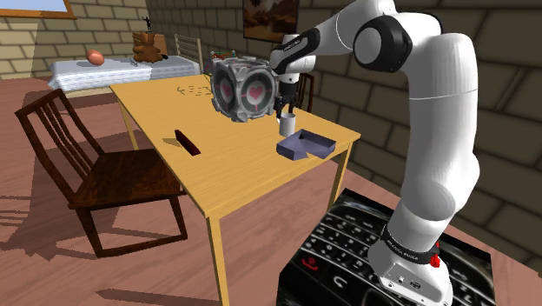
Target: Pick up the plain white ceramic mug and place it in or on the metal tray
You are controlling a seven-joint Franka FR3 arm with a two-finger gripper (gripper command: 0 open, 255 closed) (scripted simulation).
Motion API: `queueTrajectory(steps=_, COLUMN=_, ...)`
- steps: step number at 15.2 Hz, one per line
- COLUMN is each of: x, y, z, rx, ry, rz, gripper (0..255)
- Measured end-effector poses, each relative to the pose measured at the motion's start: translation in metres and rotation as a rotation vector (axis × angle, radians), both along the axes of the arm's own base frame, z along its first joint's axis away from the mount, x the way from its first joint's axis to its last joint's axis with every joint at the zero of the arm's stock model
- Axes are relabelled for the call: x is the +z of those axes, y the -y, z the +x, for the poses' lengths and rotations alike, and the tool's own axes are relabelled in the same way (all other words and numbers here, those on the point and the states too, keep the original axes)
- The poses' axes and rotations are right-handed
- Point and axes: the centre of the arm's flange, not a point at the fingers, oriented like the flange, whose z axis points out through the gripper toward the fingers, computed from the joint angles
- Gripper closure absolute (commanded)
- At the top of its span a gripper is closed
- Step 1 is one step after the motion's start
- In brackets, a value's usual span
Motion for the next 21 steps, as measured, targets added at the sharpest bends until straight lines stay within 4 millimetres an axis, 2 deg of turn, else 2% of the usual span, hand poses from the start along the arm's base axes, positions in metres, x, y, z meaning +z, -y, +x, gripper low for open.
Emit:
queueTrajectory(steps=2, x=-0.012, y=0.008, z=0.007, rx=-0.001, ry=0.005, rz=0.001, gripper=0)
queueTrajectory(steps=8, x=-0.041, y=0.009, z=0.010, rx=0.000, ry=0.007, rz=0.001, gripper=0)
queueTrajectory(steps=15, x=-0.046, y=0.009, z=0.011, rx=0.000, ry=0.007, rz=0.001, gripper=0)
queueTrajectory(steps=16, x=-0.046, y=0.009, z=0.011, rx=0.000, ry=0.007, rz=0.001, gripper=255)
queueTrajectory(steps=21, x=-0.045, y=0.009, z=0.011, rx=0.000, ry=0.008, rz=0.001, gripper=255)
